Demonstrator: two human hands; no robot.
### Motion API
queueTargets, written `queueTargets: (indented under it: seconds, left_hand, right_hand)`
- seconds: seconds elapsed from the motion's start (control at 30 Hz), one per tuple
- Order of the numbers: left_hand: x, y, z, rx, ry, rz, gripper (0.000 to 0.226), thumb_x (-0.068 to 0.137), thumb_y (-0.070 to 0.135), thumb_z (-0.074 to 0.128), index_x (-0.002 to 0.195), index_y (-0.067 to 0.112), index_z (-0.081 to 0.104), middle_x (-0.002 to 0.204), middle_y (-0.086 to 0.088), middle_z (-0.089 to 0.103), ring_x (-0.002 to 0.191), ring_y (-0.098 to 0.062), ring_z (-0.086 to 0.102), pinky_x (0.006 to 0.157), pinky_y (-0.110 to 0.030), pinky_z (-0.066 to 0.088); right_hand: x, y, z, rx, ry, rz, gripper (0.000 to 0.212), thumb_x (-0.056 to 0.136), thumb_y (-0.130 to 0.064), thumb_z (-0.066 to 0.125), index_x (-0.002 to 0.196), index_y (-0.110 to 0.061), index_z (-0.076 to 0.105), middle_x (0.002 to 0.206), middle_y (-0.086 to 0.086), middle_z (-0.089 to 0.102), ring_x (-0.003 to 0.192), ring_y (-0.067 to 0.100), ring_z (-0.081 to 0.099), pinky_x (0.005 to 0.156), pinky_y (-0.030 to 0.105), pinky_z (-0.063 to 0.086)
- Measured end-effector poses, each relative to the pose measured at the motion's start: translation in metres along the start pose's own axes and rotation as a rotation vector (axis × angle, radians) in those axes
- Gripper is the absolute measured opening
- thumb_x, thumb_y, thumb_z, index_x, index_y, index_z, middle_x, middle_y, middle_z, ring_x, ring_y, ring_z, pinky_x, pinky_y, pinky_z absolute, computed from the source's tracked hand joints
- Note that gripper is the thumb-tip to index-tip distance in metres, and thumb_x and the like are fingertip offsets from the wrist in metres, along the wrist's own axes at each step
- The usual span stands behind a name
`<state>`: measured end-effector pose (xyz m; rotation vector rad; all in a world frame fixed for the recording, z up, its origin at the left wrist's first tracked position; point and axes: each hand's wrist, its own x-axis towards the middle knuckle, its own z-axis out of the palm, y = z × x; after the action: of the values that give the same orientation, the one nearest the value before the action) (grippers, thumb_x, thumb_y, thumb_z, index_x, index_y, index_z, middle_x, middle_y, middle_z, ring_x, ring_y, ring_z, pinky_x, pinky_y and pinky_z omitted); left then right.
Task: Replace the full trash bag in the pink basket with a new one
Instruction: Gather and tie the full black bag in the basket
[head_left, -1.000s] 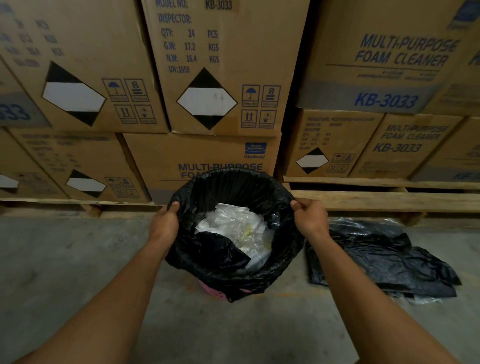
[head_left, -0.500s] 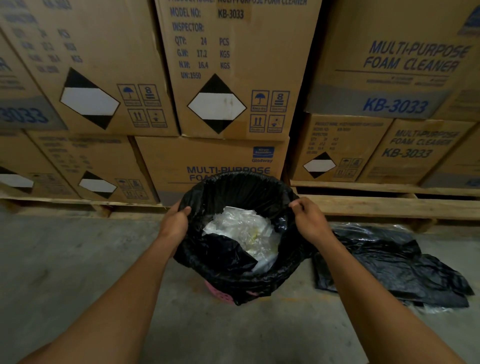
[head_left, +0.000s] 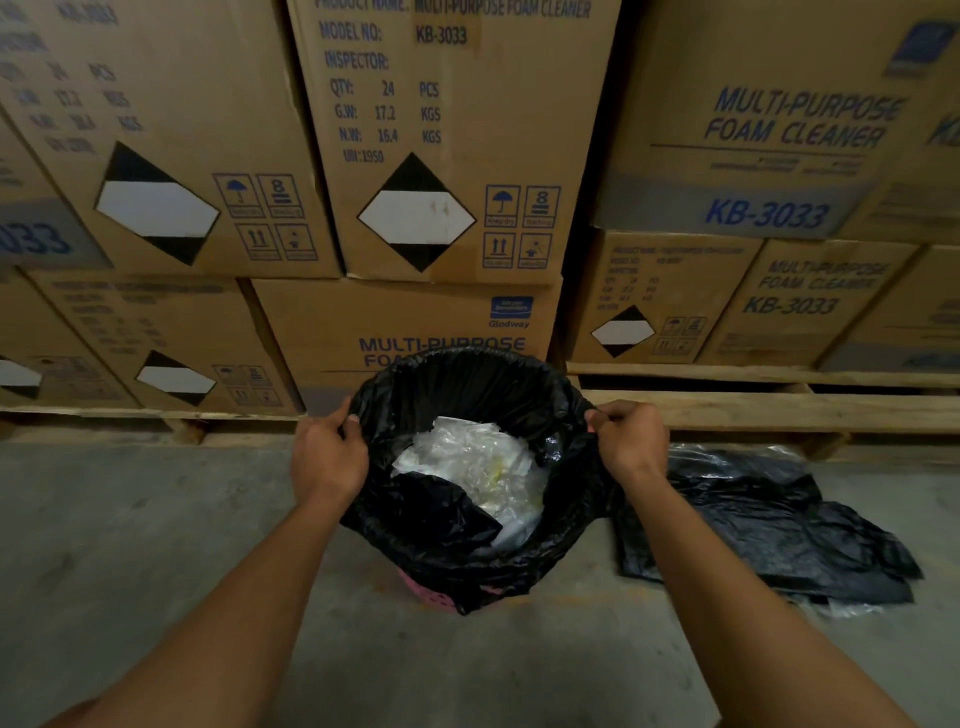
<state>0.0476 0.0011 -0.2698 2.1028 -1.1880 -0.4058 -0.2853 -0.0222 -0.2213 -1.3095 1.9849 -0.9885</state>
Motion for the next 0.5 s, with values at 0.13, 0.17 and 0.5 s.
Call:
queueTargets:
  seconds: [0.13,0.17,0.5]
  left_hand:
    - [0.000,0.002,0.002,-0.004,0.037,0.002,0.039,0.100,0.028,0.045,0.135,0.027,0.060,0.104,-0.021,0.066,0.069,-0.032,0.060,0.060,-0.035,0.049]
    - [-0.001,0.003,0.002,-0.009,0.052,-0.003,0.038,0.099,0.027,0.045,0.134,0.027,0.061,0.104,-0.020,0.066,0.070,-0.033,0.060,0.061,-0.035,0.049]
    - [-0.012,0.013,-0.005,-0.027,0.069,-0.011,0.036,0.099,0.028,0.051,0.133,0.025,0.063,0.110,-0.018,0.066,0.087,-0.036,0.063,0.078,-0.046,0.055]
  right_hand:
    - [0.001,-0.001,-0.001,-0.007,-0.070,-0.129,0.011,0.097,-0.026,0.065,0.092,-0.021,0.074,0.093,-0.003,0.073,0.087,0.015,0.065,0.075,0.031,0.049]
    - [0.002,0.001,-0.001,-0.026,-0.091,-0.143,0.011,0.098,-0.026,0.063,0.092,-0.022,0.072,0.093,-0.003,0.072,0.088,0.016,0.064,0.077,0.033,0.050]
    - [0.004,0.007,-0.008,-0.035,-0.342,-0.082,0.045,0.103,-0.017,0.047,0.148,-0.026,0.049,0.148,0.002,0.054,0.135,0.024,0.049,0.107,0.032,0.040]
